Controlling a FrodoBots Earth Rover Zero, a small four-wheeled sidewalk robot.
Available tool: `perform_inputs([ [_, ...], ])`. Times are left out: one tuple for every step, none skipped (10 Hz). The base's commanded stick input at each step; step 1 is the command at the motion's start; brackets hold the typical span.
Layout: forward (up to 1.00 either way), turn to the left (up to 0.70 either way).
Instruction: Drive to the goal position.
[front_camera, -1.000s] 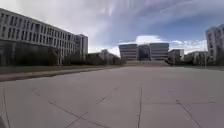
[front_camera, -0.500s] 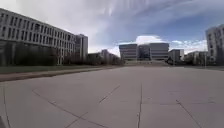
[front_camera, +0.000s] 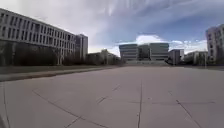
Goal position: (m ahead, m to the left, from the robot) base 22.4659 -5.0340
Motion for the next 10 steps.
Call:
perform_inputs([
  [0.04, 0.0],
  [0.04, 0.0],
  [0.04, 0.0],
  [0.04, 0.0],
  [0.04, 0.0],
  [0.04, 0.0],
  [0.04, 0.0],
  [0.04, 0.0],
  [0.04, 0.0],
  [0.04, 0.0],
])
